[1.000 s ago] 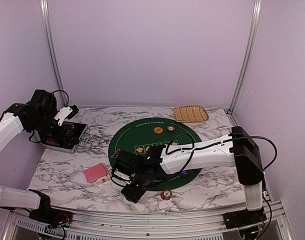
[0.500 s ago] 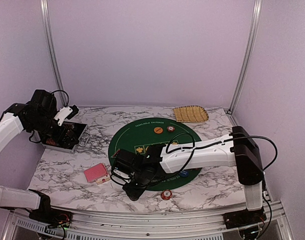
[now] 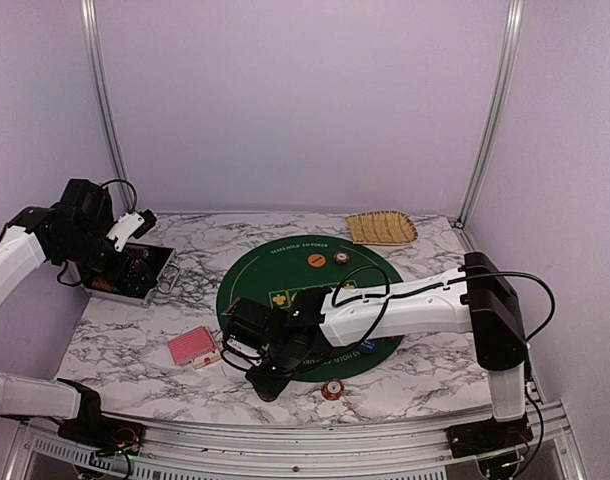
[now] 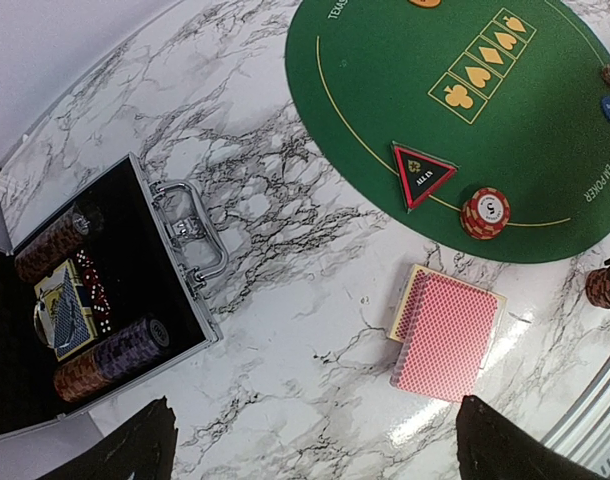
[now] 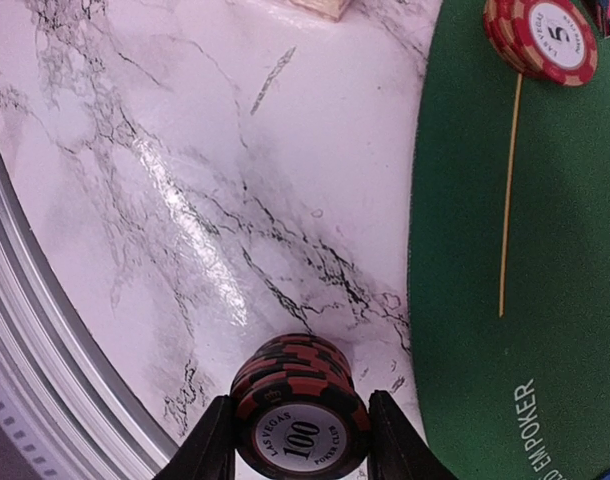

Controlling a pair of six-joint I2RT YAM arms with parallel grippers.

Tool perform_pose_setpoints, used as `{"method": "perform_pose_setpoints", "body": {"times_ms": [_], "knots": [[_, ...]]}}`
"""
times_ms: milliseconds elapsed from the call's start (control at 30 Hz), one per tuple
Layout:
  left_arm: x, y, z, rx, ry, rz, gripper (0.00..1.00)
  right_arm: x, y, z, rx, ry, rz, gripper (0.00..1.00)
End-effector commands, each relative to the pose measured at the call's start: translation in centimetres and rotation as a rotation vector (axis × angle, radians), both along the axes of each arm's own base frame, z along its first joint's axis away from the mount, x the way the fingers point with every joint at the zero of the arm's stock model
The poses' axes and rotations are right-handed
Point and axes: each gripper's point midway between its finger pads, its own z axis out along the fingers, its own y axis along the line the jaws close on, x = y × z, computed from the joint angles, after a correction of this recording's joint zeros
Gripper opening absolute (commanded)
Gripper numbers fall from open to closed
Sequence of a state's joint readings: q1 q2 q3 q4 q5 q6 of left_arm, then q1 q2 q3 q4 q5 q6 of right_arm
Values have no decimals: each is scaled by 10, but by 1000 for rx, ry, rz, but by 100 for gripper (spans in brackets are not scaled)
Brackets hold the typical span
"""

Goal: Distribute texas hold em gaming equipment

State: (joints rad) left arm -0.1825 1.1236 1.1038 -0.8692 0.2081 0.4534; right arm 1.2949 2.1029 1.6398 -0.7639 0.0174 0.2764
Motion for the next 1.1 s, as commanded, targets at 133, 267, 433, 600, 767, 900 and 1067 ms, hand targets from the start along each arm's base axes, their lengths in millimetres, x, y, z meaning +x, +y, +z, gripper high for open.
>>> {"method": "perform_pose_setpoints", "body": {"times_ms": [133, 267, 433, 600, 767, 900, 1067], "knots": [[-4, 2, 2, 2, -3, -4, 99, 35, -1, 56, 90, -58, -77, 15], [-5, 1, 2, 2, -6, -5, 99, 68, -16, 75, 118, -86, -144, 14], [-5, 2, 2, 5, -8, -3, 99, 115, -41, 82, 112, -135, -240, 13], [-5, 2, 2, 3, -6, -4, 99, 172, -72, 84, 122, -167, -360, 12], [-5, 1, 0, 1, 0, -7, 99, 234, -109, 80, 132, -199, -491, 12], [-4, 1, 0, 4, 1, -8, 99, 280, -134, 70, 140, -220, -580, 12], [-3, 2, 1, 11, -3, -7, 99, 318, -143, 52, 121, -227, -623, 11]]}}
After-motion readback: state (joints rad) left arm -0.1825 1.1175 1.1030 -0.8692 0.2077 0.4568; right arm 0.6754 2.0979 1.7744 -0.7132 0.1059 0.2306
